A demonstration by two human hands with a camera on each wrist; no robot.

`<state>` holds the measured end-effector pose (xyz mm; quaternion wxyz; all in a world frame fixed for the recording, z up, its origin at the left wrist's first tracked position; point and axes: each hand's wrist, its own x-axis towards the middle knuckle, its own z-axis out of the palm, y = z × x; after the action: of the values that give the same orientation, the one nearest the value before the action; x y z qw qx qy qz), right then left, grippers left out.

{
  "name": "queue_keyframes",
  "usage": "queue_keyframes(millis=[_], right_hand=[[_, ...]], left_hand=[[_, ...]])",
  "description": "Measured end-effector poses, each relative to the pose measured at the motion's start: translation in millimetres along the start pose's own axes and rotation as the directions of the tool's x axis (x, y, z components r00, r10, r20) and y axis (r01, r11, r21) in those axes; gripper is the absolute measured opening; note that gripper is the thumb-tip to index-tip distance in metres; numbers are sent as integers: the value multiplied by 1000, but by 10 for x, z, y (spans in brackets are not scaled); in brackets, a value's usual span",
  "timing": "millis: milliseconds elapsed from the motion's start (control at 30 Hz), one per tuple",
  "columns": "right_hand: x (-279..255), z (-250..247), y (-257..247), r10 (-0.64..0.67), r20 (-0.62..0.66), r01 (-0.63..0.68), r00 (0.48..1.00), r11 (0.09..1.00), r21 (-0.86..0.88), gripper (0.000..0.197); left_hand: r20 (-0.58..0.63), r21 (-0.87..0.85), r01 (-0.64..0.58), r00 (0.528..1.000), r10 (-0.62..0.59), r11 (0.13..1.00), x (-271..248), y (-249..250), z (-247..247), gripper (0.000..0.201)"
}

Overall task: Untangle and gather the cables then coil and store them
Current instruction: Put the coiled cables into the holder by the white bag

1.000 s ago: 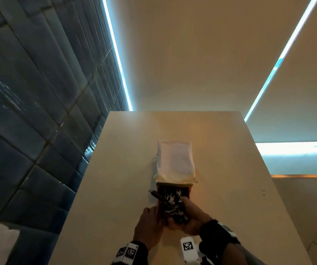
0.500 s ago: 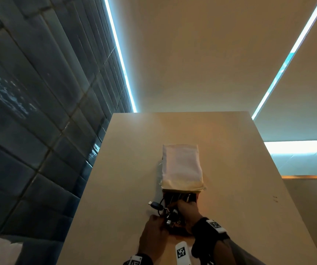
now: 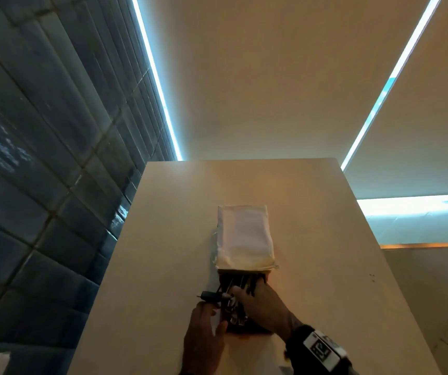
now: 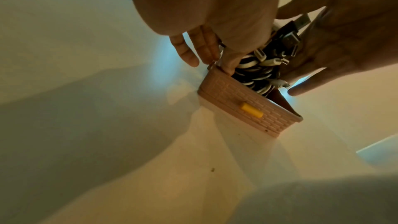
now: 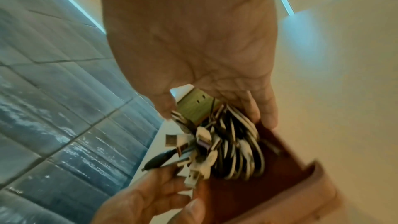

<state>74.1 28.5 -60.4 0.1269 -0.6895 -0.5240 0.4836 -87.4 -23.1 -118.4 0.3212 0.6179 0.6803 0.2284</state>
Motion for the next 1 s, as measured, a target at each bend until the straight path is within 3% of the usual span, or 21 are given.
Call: queue_keyframes(millis=[133,300,400,467,567,633,700,833,900,1000], right_hand=[[-187,-170,133,-115,-95,93,989,972,-214,34],[-228,-151,294,-172,-206,150,963,981,-120,1],[-199,-70,347,-244,-180,220,953,965,-146,28],[-224,-44,352,-285,-167,246,944,944,-221,25],[-249,-46,429,-305,-134,265,943,930,-255,25],[-277,-76,463,-297,-118,267,948,939,-215,29],[-284,-103,488,-271,-156,245,950,955,-168,30],[-309,-112,442,-241,-231,239,943,970,-36,16],[-319,-114,410,-272,-197,274,942,961,-16,13],[-285,-121,425,-256,-160,248,953,966,-74,19]], left_hand=[[42,153,-87,996,81,984,-40,69,-87,40],[102,192,-150,986,132,970,-67,124,-158,37],[93,164,-150,986,136,975,-56,143,-196,42],[54,41,-92,994,90,995,-50,130,-248,40],[-132,-127,130,980,-147,983,-1,77,-359,33],[-144,-227,195,962,-231,954,48,114,-425,40],[-78,-246,131,985,-155,960,93,183,-444,47],[-49,-141,-63,997,56,988,102,305,-413,27],[-2,-113,-70,998,70,991,87,347,-382,25],[118,-98,19,993,-8,995,64,398,-370,32]])
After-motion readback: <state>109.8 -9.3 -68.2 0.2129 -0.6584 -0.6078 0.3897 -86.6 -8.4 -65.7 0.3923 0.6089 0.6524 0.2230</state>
